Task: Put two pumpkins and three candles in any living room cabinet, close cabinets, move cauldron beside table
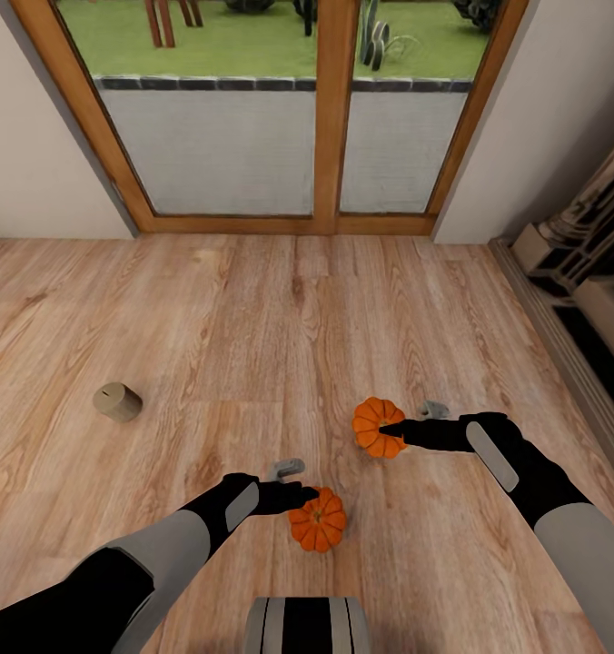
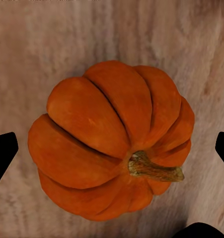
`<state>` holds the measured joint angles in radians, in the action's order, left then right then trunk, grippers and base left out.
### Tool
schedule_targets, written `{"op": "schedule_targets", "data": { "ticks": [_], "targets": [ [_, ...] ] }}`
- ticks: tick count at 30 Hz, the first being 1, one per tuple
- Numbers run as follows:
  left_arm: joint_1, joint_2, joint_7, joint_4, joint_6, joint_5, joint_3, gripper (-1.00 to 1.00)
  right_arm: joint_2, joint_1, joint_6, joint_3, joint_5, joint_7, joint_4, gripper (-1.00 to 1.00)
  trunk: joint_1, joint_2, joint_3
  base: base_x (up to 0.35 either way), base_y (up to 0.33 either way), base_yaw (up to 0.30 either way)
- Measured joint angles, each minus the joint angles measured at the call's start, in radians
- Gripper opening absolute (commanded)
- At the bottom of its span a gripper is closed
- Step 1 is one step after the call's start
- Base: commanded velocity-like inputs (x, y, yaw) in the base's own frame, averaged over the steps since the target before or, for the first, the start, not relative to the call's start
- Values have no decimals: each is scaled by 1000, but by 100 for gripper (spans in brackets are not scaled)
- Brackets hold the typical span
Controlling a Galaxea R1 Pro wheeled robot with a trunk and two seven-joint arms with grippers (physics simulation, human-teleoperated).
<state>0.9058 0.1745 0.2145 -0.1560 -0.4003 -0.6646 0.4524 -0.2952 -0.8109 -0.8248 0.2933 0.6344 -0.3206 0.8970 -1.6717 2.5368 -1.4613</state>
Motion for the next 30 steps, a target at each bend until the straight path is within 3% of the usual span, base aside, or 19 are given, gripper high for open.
{"op": "schedule_targets", "data": {
  "ticks": [15,30],
  "targets": [
    [0,0,0,4,0,0,1,100,0,0,0,1,-2,2,0,-100,0,0,0,0,0,0],
    [-1,0,0,18,0,5,1,100,0,0,-2,2,-2,1,0,-100,-7,3,-58,0,0,0]
  ]
}}
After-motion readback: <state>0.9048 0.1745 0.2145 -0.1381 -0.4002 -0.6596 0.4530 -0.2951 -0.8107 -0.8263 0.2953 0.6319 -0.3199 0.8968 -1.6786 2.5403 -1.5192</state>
